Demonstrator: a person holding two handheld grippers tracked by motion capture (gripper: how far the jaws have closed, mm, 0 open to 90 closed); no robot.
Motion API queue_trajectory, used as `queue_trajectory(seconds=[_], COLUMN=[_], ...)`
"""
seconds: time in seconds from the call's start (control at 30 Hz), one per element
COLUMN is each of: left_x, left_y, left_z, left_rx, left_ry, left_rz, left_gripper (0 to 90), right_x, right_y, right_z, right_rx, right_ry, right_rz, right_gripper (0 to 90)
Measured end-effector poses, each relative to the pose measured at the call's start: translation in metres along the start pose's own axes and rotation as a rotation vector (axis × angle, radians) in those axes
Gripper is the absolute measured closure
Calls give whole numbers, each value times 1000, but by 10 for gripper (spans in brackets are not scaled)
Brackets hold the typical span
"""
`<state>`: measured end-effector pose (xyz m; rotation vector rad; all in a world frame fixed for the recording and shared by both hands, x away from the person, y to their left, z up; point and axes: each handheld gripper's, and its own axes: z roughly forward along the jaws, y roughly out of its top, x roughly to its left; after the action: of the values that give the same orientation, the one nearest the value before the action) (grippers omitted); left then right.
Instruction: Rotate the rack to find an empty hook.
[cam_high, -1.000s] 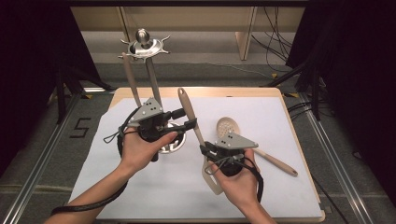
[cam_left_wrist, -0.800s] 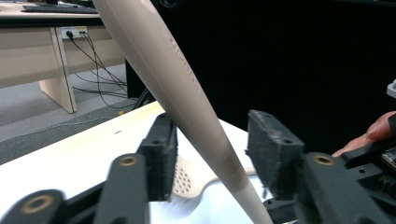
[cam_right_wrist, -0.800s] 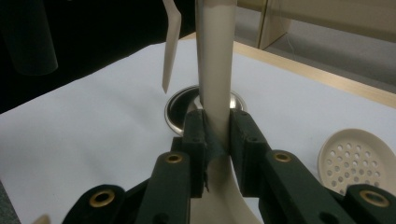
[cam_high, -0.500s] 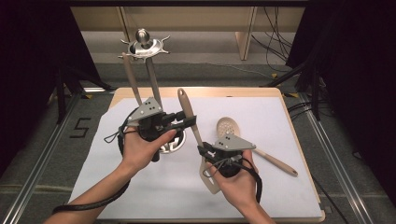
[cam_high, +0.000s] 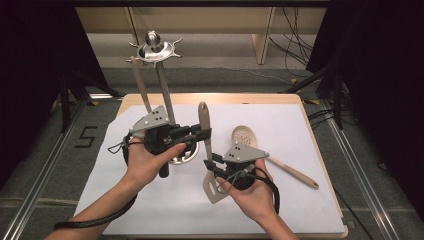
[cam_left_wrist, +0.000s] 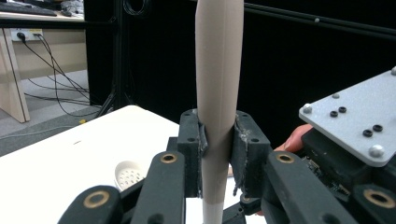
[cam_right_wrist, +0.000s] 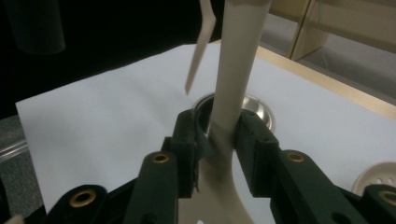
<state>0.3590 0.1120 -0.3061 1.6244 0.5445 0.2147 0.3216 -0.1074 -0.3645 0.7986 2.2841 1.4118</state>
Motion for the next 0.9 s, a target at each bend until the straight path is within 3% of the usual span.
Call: queue_trajectory(seconds=[0.03, 0.1, 0.17, 0.2, 0.33, 0.37, 0.47, 0.67, 0.9], left_x=[0, 1, 2, 3, 5, 5, 5, 3, 1], left_y=[0, 0, 0, -1, -3, -3, -4, -4, -5], left_z=[-1, -2, -4, -5, -9, -10, -12, -15, -17], left_rx=[0, -1, 0, 5, 15, 18, 19, 28, 37], left_ry=[-2, -15, -24, -32, -57, -60, -72, -103, -149], left_rz=[4, 12, 14, 19, 31, 34, 34, 48, 37], left_gripper=[747, 747, 747, 747, 747, 747, 747, 747, 746], right_x=[0, -1, 0, 1, -3, -6, -7, -11, -15], right_y=[0, 0, 0, -1, 2, 3, 8, 19, 24], right_z=[0, -1, -2, -1, -6, -5, -10, -12, -10], right_rx=[1, -16, -7, -31, -42, -66, -86, -115, -123], right_ry=[17, 26, 46, 42, 105, 109, 144, 183, 252], right_rz=[4, -32, -5, -1, -6, -37, -19, -83, -72], right_gripper=[669, 656, 639, 630, 616, 614, 615, 620, 664])
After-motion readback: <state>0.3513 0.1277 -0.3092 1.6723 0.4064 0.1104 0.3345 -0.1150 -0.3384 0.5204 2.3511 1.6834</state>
